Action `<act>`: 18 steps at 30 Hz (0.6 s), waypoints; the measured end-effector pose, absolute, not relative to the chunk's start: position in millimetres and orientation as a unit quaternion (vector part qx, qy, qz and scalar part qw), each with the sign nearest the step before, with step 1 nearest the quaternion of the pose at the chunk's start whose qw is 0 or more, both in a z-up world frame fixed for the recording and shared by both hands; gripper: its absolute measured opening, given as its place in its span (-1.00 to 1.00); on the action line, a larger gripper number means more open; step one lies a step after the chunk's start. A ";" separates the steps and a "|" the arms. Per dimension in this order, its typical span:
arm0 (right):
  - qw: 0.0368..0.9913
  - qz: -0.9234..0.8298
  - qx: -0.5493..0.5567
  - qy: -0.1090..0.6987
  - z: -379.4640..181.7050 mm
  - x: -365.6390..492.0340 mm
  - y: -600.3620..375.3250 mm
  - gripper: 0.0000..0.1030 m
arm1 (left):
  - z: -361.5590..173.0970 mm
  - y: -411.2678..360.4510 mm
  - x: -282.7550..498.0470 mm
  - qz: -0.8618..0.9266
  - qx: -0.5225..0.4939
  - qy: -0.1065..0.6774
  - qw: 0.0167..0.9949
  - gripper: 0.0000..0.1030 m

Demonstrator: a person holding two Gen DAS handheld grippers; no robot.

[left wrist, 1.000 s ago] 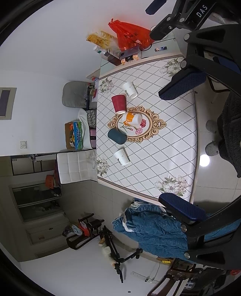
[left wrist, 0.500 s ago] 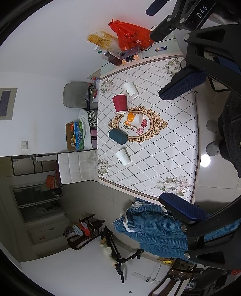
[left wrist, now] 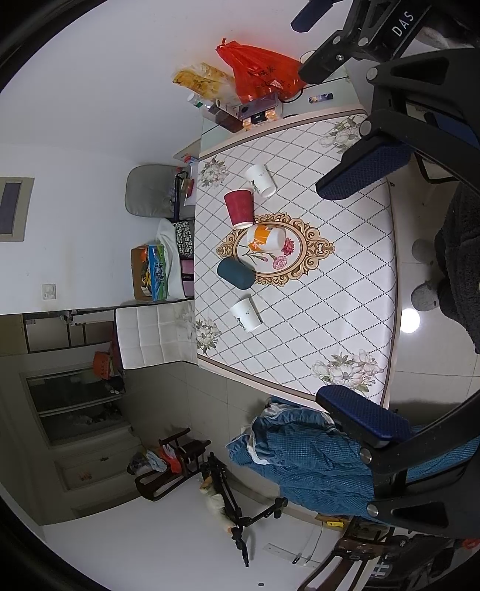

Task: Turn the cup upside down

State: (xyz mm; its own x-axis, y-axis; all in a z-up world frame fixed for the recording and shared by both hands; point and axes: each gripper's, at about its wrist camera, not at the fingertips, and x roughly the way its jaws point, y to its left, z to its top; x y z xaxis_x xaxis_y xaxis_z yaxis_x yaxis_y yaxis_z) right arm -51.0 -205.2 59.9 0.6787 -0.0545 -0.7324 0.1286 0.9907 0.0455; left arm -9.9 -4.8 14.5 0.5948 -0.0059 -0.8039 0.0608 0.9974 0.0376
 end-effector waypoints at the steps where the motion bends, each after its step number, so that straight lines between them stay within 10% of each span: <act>1: 0.915 -0.050 0.047 0.398 60.4 -50.7 -204.7 1.00 | 14.2 -4.5 -9.9 -0.019 0.031 0.449 0.893 1.00; 18: 0.913 -0.049 0.050 0.403 52.8 -43.9 -207.8 1.00 | 9.6 -17.9 -3.4 -0.023 0.029 0.453 0.891 1.00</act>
